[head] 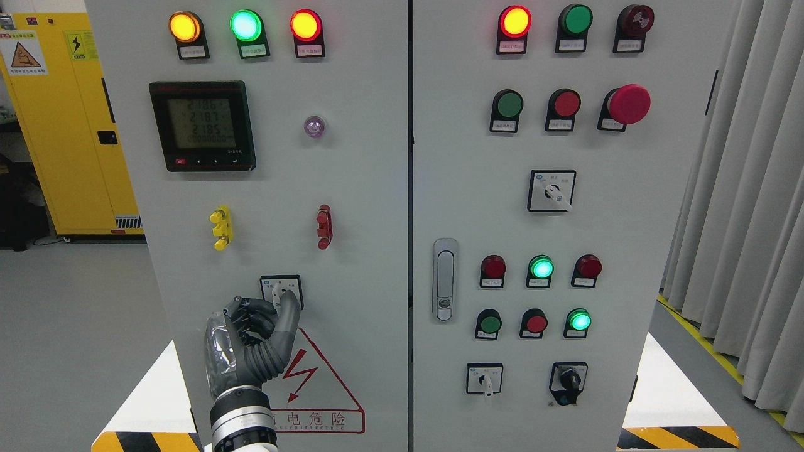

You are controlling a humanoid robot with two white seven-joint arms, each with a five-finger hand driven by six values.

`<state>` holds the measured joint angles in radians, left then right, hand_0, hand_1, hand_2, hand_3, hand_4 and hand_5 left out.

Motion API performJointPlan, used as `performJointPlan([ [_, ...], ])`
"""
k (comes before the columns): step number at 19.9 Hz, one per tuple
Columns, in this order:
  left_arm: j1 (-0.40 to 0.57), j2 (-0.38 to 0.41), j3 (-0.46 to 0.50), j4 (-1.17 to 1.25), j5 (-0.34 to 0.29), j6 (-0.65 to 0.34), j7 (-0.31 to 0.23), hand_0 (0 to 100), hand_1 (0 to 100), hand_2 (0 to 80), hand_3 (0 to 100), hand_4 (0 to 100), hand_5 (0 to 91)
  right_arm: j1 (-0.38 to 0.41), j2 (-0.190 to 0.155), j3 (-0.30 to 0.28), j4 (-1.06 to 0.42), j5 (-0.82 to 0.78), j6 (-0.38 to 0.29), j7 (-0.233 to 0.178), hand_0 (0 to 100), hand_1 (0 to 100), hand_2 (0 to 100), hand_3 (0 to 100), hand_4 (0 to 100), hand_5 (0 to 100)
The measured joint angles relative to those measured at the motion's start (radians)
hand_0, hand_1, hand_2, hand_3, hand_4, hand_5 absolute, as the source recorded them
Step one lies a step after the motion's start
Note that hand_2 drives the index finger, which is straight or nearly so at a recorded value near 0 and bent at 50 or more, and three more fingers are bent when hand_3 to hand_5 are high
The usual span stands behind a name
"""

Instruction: Turn on light switch 1

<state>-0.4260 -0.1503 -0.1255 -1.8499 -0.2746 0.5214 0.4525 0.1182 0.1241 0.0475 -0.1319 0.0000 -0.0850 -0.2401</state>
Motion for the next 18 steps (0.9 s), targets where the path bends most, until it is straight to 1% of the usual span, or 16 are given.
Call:
performJointPlan([
  [9, 0.000, 0.000, -0.002, 0.000, 0.000, -0.003, 0.000, 51, 64, 66.2, 92, 86, 81.1, 0.000, 0.000, 0.000, 0.000, 0.000, 0.000, 0.000, 0, 50, 4, 0, 0, 0],
  [16, 0.001, 0.000, -0.004, 0.001, 0.001, -0.003, 0.003, 54, 61, 66.4, 92, 86, 81.5, 0.000, 0.000, 0.000, 0.000, 0.000, 0.000, 0.000, 0, 50, 4, 0, 0, 0],
  [18, 0.001, -0.001, -0.005, 0.001, 0.002, -0.004, -0.009, 55, 60, 66.4, 92, 86, 81.5, 0.000, 0.000, 0.000, 0.000, 0.000, 0.000, 0.000, 0, 50, 4, 0, 0, 0],
])
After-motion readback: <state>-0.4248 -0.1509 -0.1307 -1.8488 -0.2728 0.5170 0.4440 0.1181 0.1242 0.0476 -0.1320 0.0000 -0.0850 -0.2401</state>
